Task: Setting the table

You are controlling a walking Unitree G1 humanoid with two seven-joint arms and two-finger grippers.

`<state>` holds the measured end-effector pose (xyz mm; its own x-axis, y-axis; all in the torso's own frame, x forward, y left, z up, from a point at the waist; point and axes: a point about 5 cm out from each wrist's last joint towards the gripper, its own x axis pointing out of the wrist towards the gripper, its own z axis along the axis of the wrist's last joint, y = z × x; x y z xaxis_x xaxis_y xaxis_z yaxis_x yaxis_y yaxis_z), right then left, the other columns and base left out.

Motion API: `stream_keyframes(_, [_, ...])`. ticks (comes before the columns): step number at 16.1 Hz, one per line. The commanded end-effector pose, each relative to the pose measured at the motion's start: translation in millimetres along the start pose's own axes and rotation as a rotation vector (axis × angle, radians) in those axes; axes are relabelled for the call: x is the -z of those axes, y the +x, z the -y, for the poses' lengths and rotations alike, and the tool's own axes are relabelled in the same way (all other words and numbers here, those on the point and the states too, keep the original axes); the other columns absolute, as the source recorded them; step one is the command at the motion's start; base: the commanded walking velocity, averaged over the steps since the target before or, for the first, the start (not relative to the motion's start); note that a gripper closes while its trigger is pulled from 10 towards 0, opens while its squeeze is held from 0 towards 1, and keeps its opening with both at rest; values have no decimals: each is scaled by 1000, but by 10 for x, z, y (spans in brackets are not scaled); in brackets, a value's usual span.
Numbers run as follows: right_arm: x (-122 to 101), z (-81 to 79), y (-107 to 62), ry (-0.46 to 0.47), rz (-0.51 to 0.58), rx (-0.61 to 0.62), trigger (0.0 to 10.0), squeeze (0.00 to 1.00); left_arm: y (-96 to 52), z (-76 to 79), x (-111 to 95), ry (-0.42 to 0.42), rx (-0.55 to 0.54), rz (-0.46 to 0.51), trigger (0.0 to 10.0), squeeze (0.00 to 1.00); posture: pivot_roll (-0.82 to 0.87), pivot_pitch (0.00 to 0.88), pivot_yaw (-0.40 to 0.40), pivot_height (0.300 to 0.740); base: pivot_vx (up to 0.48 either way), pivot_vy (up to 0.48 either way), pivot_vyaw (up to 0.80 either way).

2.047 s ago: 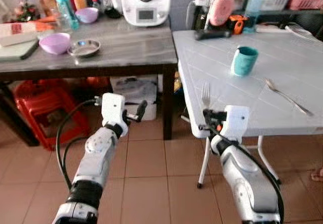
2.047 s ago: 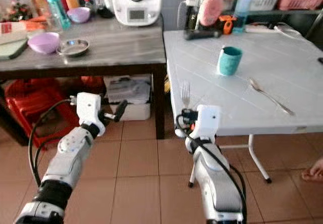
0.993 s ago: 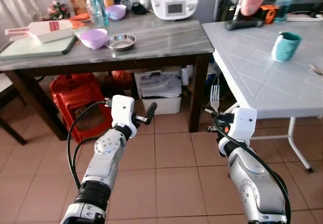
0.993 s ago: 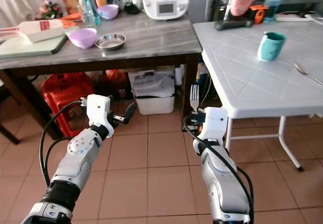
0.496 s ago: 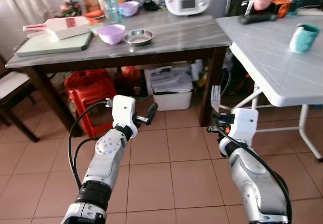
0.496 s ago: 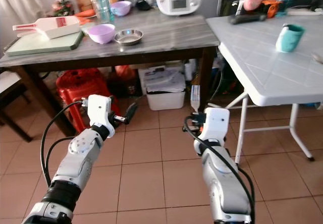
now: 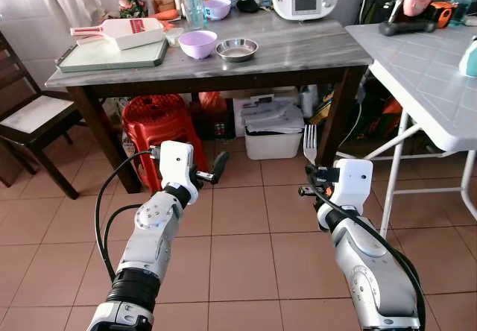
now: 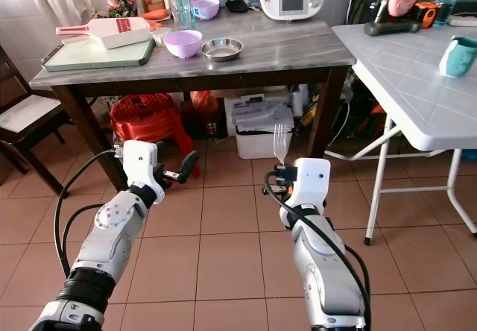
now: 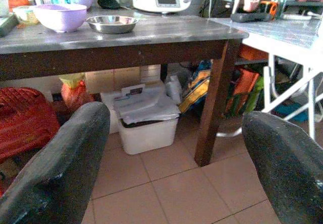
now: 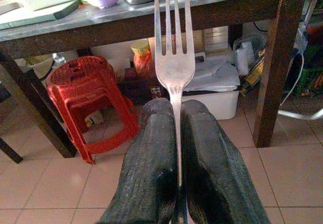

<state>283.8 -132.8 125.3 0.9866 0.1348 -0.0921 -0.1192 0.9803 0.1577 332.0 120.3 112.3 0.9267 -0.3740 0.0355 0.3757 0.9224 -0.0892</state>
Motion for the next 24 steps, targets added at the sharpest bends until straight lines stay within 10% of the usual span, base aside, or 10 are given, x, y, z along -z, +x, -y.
stream_keyframes(1, [-55, -6, -7, -8, 28, -1, 10000, 0, -14, -7, -20, 1, 2, 8, 10000, 0, -47, 22, 67, 740, 311, 0, 0])
stream_keyframes(12, [-69, 368, -317, -77, 81, 126, 10000, 0, -561, -448, 54, 136, -194, 40, 10000, 0, -41, 13, 70, 740, 339, 0, 0])
stream_keyframes(24, [-97, 304, -366, -56, 86, 124, 10000, 0, -810, -551, 123, 220, -326, -7, 10000, 0, -38, 12, 56, 740, 415, 0, 0])
